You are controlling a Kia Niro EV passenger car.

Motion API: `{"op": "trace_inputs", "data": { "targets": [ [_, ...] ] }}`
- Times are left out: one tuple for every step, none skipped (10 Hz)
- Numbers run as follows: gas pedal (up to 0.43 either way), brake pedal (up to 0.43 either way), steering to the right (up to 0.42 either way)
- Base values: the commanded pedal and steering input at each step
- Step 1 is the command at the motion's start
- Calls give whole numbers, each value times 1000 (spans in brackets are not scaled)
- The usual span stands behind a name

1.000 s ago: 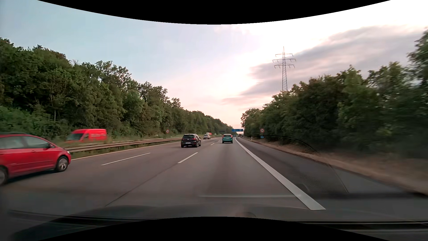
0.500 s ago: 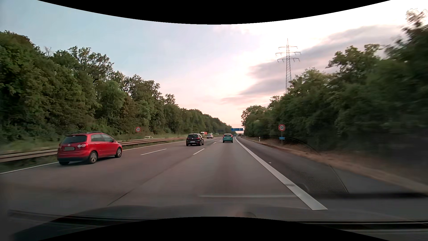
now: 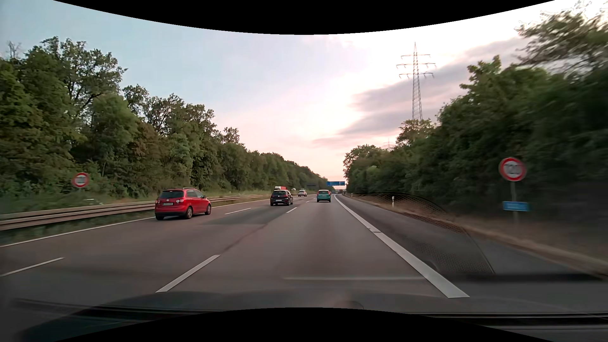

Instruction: Follow the waypoints while adhering to traffic rules and regulations

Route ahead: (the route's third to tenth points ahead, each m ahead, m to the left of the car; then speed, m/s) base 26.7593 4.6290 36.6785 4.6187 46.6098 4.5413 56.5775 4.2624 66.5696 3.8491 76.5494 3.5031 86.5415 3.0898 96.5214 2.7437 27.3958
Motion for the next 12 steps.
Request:
{"op": "trace_inputs", "data": {
  "targets": [
    [189,0,-1],
    [189,0,-1],
    [189,0,-1],
    [189,0,0],
    [189,0,-1],
    [189,0,-1],
    [189,0,0],
    [189,0,0],
    [189,0,-1],
    [189,0,-1],
    [189,0,-1],
    [189,0,-1]
  ]
}}
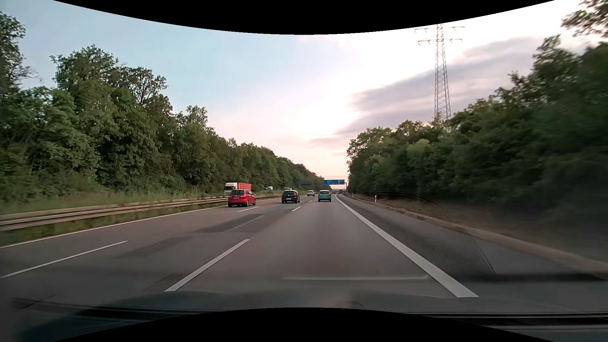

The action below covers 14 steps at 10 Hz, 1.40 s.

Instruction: Follow the waypoints while adhering to traffic rules and regulations

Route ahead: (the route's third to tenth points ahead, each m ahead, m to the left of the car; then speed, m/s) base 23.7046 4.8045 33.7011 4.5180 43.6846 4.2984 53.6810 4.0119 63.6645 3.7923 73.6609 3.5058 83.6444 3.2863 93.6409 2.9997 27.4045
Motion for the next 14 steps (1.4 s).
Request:
{"op": "trace_inputs", "data": {
  "targets": [
    [189,0,-1],
    [189,0,-1],
    [189,0,0],
    [189,0,0],
    [189,0,0],
    [189,0,0],
    [189,0,1],
    [189,0,1],
    [189,0,1],
    [189,0,1],
    [189,0,1],
    [189,0,1],
    [189,0,1],
    [189,0,1]
  ]
}}
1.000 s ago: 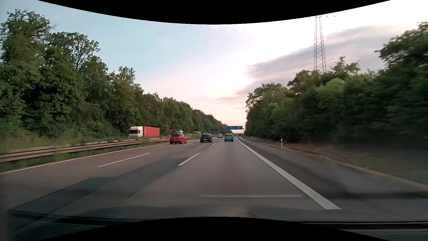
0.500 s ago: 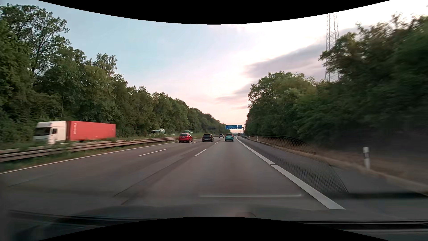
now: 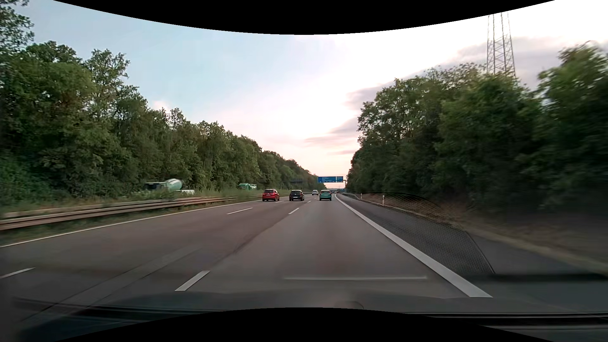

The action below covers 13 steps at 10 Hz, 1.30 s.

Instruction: Follow the waypoints while adhering to traffic rules and regulations

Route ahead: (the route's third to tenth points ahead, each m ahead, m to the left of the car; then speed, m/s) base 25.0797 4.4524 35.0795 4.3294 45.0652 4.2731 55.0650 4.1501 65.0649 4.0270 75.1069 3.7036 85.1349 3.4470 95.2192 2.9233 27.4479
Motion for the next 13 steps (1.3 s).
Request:
{"op": "trace_inputs", "data": {
  "targets": [
    [189,0,1],
    [189,0,1],
    [189,0,1],
    [189,0,1],
    [189,0,1],
    [189,0,1],
    [189,0,1],
    [189,0,1],
    [189,0,1],
    [189,0,1],
    [189,0,1],
    [189,0,1],
    [189,0,1]
  ]
}}
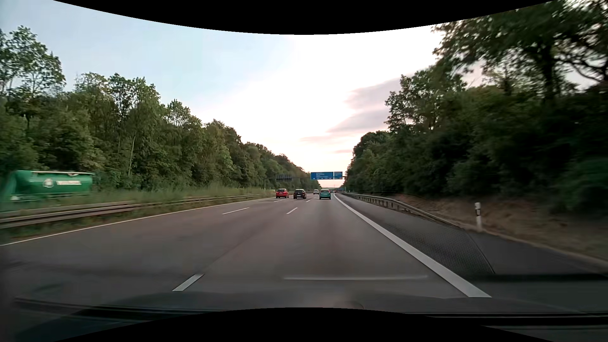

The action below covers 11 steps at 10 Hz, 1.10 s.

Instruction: Follow the waypoints while adhering to traffic rules and regulations

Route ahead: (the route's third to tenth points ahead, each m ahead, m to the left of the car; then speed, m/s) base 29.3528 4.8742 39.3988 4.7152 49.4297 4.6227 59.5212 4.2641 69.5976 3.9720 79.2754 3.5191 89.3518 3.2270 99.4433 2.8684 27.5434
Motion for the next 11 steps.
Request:
{"op": "trace_inputs", "data": {
  "targets": [
    [189,0,1],
    [189,0,1],
    [189,0,1],
    [189,0,1],
    [189,0,1],
    [189,0,0],
    [189,0,0],
    [189,0,0],
    [189,0,0],
    [189,0,0],
    [189,0,0]
  ]
}}
